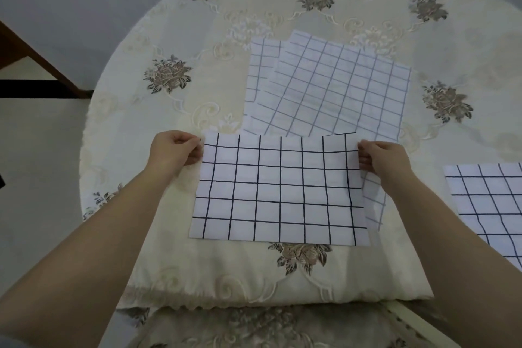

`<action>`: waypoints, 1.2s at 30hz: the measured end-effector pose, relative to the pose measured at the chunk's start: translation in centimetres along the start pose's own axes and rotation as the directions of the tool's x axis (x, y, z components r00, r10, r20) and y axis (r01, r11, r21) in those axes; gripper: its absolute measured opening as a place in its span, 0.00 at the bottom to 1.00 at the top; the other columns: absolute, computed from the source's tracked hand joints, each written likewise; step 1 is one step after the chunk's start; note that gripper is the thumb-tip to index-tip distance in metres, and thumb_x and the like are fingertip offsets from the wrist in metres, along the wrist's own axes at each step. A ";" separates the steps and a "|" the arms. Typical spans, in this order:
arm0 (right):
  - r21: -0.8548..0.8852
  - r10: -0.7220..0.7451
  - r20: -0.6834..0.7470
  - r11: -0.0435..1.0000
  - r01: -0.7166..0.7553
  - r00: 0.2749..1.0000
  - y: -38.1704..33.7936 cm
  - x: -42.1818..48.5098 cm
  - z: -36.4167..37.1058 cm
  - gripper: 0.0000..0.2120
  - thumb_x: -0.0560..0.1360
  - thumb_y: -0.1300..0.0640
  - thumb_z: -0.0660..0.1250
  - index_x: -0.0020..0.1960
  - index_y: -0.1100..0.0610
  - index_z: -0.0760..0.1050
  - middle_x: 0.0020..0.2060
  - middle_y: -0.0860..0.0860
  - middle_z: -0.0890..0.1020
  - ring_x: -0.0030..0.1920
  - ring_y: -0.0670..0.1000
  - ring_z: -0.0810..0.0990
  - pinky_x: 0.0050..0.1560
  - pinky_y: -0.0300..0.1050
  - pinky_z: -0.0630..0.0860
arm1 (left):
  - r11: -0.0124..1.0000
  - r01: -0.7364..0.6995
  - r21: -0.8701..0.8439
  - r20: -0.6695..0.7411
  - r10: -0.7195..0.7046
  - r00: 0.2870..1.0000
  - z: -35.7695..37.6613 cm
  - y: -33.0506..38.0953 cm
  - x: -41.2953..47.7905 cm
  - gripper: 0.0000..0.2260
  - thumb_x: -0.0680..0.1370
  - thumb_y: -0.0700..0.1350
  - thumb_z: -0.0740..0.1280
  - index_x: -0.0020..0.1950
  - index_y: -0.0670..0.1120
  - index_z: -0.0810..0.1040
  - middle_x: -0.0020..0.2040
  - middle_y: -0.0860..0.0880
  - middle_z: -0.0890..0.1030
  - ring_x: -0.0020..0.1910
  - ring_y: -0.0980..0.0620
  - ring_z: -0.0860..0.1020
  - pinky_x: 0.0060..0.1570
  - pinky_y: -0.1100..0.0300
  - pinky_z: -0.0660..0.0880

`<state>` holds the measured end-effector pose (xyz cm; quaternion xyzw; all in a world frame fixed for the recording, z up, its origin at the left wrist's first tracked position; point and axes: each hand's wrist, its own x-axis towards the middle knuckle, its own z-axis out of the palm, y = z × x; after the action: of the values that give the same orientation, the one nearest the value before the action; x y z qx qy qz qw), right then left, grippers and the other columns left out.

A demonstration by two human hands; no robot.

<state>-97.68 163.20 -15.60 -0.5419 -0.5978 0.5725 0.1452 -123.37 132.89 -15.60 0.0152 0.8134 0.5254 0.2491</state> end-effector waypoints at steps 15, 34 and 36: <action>-0.009 0.114 0.035 0.993 -0.114 0.993 2.9 -5.9 -3.1 0.06 0.76 0.64 0.66 0.42 0.65 0.76 0.33 0.58 0.76 0.35 0.55 0.75 0.44 0.47 0.78 | 0.992 0.123 -0.012 -0.084 -0.123 0.989 -2.1 -1.6 -6.9 0.07 0.78 0.44 0.65 0.52 0.41 0.77 0.46 0.43 0.78 0.41 0.48 0.77 0.46 0.49 0.79; -0.361 0.125 -0.047 0.923 -0.133 0.991 5.2 -9.6 -1.6 0.08 0.67 0.63 0.71 0.35 0.67 0.76 0.33 0.61 0.76 0.36 0.54 0.74 0.42 0.50 0.77 | 0.946 0.177 0.271 -0.016 -0.179 0.984 -0.8 -3.1 -12.0 0.11 0.72 0.33 0.69 0.31 0.44 0.76 0.32 0.48 0.77 0.33 0.49 0.75 0.33 0.62 0.69; -0.337 0.145 -0.062 0.928 -0.158 0.987 5.8 -9.6 -2.0 0.10 0.67 0.63 0.71 0.38 0.72 0.77 0.37 0.69 0.81 0.36 0.54 0.75 0.49 0.60 0.80 | 0.947 0.184 0.264 -0.003 -0.190 0.982 -0.8 -3.4 -12.2 0.11 0.72 0.34 0.70 0.32 0.44 0.76 0.33 0.47 0.77 0.34 0.48 0.76 0.34 0.62 0.71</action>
<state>-89.74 155.02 -15.56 -0.6135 -0.6415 0.4602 0.0153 -112.20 127.18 -13.48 -0.0232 0.8707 0.3868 0.3030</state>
